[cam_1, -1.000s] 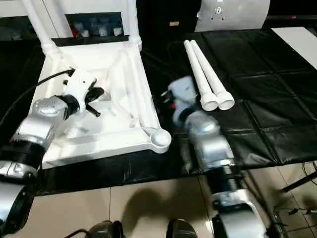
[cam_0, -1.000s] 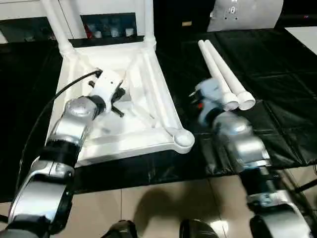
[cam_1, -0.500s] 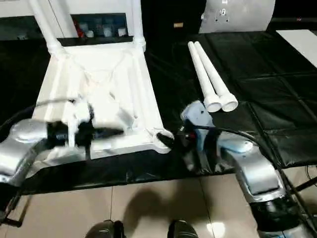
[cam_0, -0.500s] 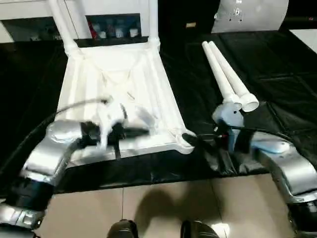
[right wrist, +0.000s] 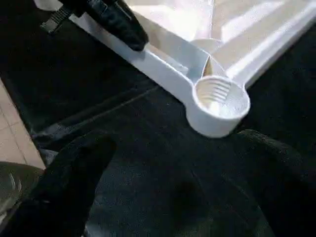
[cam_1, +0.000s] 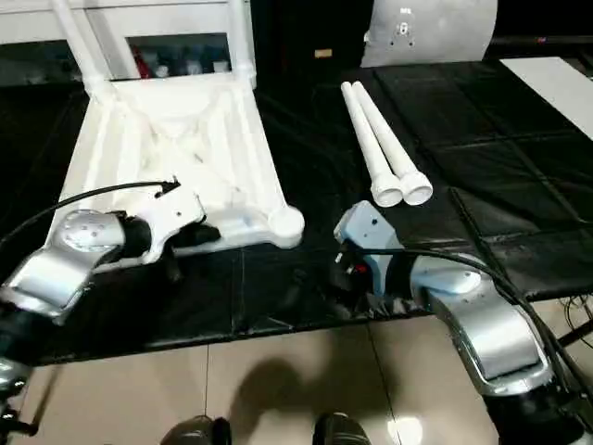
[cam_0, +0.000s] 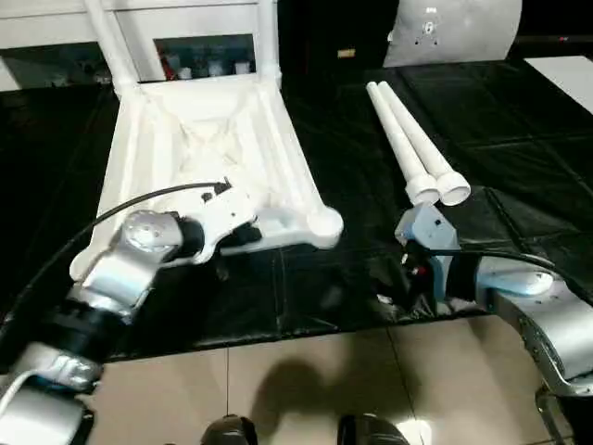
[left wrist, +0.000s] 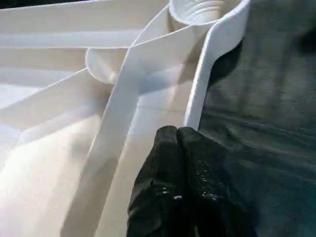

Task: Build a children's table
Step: Rotate table base

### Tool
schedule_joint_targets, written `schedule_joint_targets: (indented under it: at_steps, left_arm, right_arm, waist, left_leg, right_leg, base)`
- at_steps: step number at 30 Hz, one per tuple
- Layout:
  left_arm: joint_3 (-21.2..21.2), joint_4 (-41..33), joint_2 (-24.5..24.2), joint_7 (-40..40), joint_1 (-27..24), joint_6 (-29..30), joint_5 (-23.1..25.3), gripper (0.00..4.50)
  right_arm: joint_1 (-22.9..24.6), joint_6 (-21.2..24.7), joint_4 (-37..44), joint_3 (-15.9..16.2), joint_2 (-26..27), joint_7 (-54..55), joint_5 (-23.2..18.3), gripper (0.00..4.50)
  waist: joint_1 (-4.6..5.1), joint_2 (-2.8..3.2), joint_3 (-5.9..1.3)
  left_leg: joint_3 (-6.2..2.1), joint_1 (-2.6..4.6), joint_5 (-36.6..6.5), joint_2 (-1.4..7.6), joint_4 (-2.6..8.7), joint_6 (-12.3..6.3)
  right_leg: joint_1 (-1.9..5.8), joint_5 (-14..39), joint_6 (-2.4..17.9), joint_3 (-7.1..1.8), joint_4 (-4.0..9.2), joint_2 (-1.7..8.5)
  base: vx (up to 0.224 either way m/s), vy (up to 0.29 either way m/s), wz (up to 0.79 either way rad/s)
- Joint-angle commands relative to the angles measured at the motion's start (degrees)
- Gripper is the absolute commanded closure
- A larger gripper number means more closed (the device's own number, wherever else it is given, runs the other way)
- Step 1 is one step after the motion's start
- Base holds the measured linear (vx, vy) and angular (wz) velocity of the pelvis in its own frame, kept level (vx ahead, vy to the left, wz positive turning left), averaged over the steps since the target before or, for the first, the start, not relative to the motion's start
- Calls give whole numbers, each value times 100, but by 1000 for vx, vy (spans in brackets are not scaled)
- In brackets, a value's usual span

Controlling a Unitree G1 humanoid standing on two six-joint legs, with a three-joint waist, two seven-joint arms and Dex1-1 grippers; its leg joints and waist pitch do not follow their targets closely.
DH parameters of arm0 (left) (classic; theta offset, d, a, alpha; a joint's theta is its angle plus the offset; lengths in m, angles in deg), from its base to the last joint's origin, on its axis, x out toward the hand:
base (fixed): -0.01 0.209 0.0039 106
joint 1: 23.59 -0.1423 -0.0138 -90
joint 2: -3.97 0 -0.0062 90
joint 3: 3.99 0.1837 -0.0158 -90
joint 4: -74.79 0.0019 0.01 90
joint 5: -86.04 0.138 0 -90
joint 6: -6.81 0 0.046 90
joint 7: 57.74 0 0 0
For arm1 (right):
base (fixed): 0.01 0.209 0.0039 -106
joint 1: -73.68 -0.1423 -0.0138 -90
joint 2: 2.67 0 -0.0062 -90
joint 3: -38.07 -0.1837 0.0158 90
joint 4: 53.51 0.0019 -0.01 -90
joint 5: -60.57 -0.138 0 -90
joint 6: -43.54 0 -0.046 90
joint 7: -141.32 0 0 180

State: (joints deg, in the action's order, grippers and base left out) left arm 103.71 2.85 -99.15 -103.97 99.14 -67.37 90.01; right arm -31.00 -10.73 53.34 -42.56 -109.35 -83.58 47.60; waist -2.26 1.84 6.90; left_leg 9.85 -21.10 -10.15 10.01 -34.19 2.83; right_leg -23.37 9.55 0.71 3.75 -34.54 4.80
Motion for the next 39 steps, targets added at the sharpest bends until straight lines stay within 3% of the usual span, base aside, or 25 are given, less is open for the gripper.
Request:
schedule_joint_targets:
  at_steps: [1, 5, 6, 7, 9, 11, 13, 15, 19, 21, 22, 24, 25, 27, 29, 30, 31, 32, 33, 34, 35, 36, 37, 38, 39]
  left_arm:
    - [-20, 256, 63, 222, 13, 6, 168, 447]
    - [-419, -343, 503, 271, -211, -41, -601, 447]
    - [-623, -878, 678, 304, -464, 87, -947, 447]
    - [-623, -878, 678, 304, -464, 87, -947, 447]
    - [-902, -1605, 942, 586, -837, 310, -1263, 447]
    - [-1231, -2207, 1277, 1055, -1211, 706, -1497, 447]
    - [-1660, -2745, 1736, 1794, -1659, 1132, -1586, 417]
    - [-1812, -2949, 1901, 2037, -1839, 1243, -1642, 409]
    - [-1975, -3498, 2230, 2730, -2429, 1312, -1465, 374]
    - [-1970, -3569, 2324, 3168, -2711, 1205, -1031, 365]
    - [-1983, -3589, 2371, 3360, -2806, 1157, -877, 363]
    - [-1993, -3611, 2399, 3469, -2856, 1147, -801, 345]
    - [-1992, -3677, 2441, 3631, -2902, 1212, -722, 327]
    - [-1966, -3734, 2463, 3818, -2958, 1263, -686, 323]
    - [-1958, -3758, 2480, 3892, -2990, 1252, -680, 323]
    - [-1918, -3808, 2453, 3936, -3049, 1184, -603, 323]
    - [-1902, -3893, 2475, 3956, -3131, 1281, -580, 323]
    - [-1863, -4021, 2439, 3892, -3242, 1208, -552, 323]
    - [-1826, -4102, 2424, 3850, -3333, 1131, -525, 323]
    - [-1778, -4220, 2396, 3834, -3432, 1234, -483, 323]
    - [-1764, -4262, 2387, 3855, -3455, 1385, -463, 323]
    - [-1760, -4326, 2381, 3807, -3476, 1309, -516, 323]
    - [-1782, -4366, 2407, 3795, -3499, 1237, -597, 323]
    - [-1792, -4382, 2416, 3813, -3523, 1202, -653, 323]
    - [-1740, -4393, 2406, 3804, -3606, 1145, -642, 323]
  right_arm:
    - [38, 35, 131, -130, 6, 70, -84, 0]
    - [246, 155, 438, -452, 160, 330, -232, 0]
    - [378, 235, 624, -609, 310, 523, -302, 0]
    - [378, 235, 624, -609, 310, 523, -302, 0]
    - [572, 365, 875, -790, 613, 975, -285, 0]
    - [763, 691, 1092, -984, 1063, 1475, -419, 0]
    - [1059, 648, 1285, -986, 1486, 1906, -413, 0]
    - [1185, 568, 1344, -948, 1608, 2047, -356, 0]
    - [1506, 223, 1226, -852, 1942, 2634, 107, 0]
    - [1490, 159, 1039, -870, 2136, 2998, 322, 0]
    - [1455, 146, 982, -901, 2218, 3108, 354, 0]
    - [1434, 143, 958, -919, 2263, 3160, 358, 0]
    - [1386, 172, 934, -908, 2321, 3242, 348, 0]
    - [1348, 158, 873, -984, 2465, 3450, 344, 0]
    - [1342, 136, 842, -1039, 2549, 3556, 349, 0]
    - [1335, 148, 816, -1047, 2582, 3631, 389, 0]
    - [1349, 158, 794, -993, 2571, 3599, 419, 0]
    - [1407, 164, 800, -866, 2489, 3480, 452, 0]
    - [1464, 146, 797, -776, 2426, 3394, 467, 0]
    - [1535, 66, 825, -642, 2307, 3307, 545, 0]
    - [1548, 22, 845, -593, 2258, 3296, 598, 0]
    - [1530, 75, 887, -608, 2282, 3299, 540, 0]
    - [1503, 72, 912, -636, 2315, 3295, 485, 0]
    - [1478, 10, 911, -646, 2328, 3298, 488, 0]
    - [1520, -24, 918, -690, 2359, 3314, 461, 0]
  waist:
    - [-16, -1, -411]
    - [-30, -5, -460]
    - [-40, 3, -485]
    - [-51, 9, -504]
    - [-39, 9, -530]
    - [-29, 12, -552]
    - [-21, -5, -558]
    - [3, -11, -504]
    - [57, -2, -418]
    - [82, -14, -404]
    - [103, -70, -383]
    - [101, -20, -397]
    - [105, -64, -384]
    - [95, -44, -394]
    - [137, -15, -411]
    - [196, 16, -495]
    - [231, 102, -534]
    - [246, 142, -532]
    - [278, 105, -620]
    - [253, 8, -600]
    - [239, -72, -617]
    - [91, -134, -655]
    - [32, -176, -651]
    - [23, -188, -578]
    - [30, -165, -582]
  left_leg:
    - [-139, 79, -1898, 203, 443, -22]
    - [-120, 44, -1710, 239, 444, -109]
    - [-119, 18, -1505, 261, 445, -133]
    - [-111, 7, -1287, 285, 439, -193]
    - [-87, -9, -1001, 295, 402, -290]
    - [-81, -30, -712, 267, 373, -415]
    - [-65, -89, -421, 237, 342, -626]
    - [-51, -95, -715, 241, 363, -593]
    - [-78, -35, -1532, 232, 434, -229]
    - [-108, -42, -1669, 239, 463, -132]
    - [-98, -55, -1724, 217, 466, -123]
    - [-115, -6, -1849, 200, 457, -65]
    - [-114, -19, -1856, 197, 464, -66]
    - [-122, -7, -1855, 212, 472, -59]
    - [-208, 27, -1915, 304, 525, 135]
    - [-343, 142, -2010, 512, 597, 143]
    - [-501, 200, -1878, 794, 717, 27]
    - [-537, 194, -1750, 886, 745, -64]
    - [-538, 173, -1415, 908, 698, -367]
    - [-295, 42, -1397, 592, 522, -627]
    - [-90, -91, -1366, 228, 326, -620]
    - [-39, -158, -1041, 50, 222, -423]
    - [-62, -189, -841, 103, 255, -334]
    - [-81, -154, -892, 149, 327, -226]
    - [-81, -120, -963, 166, 339, -168]
  right_leg:
    - [199, 3094, 563, -230, 617, 308]
    - [232, 2436, 869, -249, 555, 321]
    - [259, 2019, 1028, -263, 497, 329]
    - [260, 1529, 1214, -269, 457, 327]
    - [286, 982, 1392, -282, 387, 330]
    - [303, 653, 1478, -267, 336, 307]
    - [307, 420, 1507, -245, 353, 298]
    - [290, 963, 1394, -230, 435, 300]
    - [196, 2651, 666, -223, 612, 261]
    - [181, 2850, 440, -223, 623, 250]
    - [171, 2986, 347, -218, 659, 239]
    - [132, 3156, 143, -226, 684, 236]
    - [129, 3152, 103, -226, 694, 232]
    - [113, 2977, 87, -237, 668, 229]
    - [118, 2492, 110, -146, 636, 72]
    - [151, 1845, 178, -47, 605, -62]
    - [171, 1099, 427, -5, 407, -58]
    - [174, 815, 523, -12, 316, -13]
    - [197, 488, 704, -25, 245, 51]
    - [221, 540, 954, -120, 426, 159]
    - [304, 744, 1061, -163, 571, 231]
    - [387, 1808, 711, -246, 660, 433]
    - [365, 2529, 324, -287, 685, 429]
    - [290, 3022, 77, -236, 706, 349]
    - [260, 3121, 4, -214, 723, 311]
  base:
    - [0, 0, 0]
    - [0, 0, 0]
    - [0, 0, 0]
    - [50, 10, 3]
    - [54, 7, 4]
    - [0, 0, 0]
    - [0, 0, 0]
    - [0, 0, 0]
    - [0, 0, 0]
    - [0, 0, 0]
    - [0, 0, 0]
    - [0, 0, 0]
    - [0, 0, 0]
    - [0, 0, 0]
    - [0, 0, 0]
    - [0, 0, 0]
    - [0, 0, 0]
    - [0, 0, 0]
    - [41, -55, 8]
    - [52, -79, 6]
    - [52, -79, 6]
    - [13, -67, 2]
    - [-18, -59, 0]
    - [-18, -59, 0]
    - [-13, -51, 1]
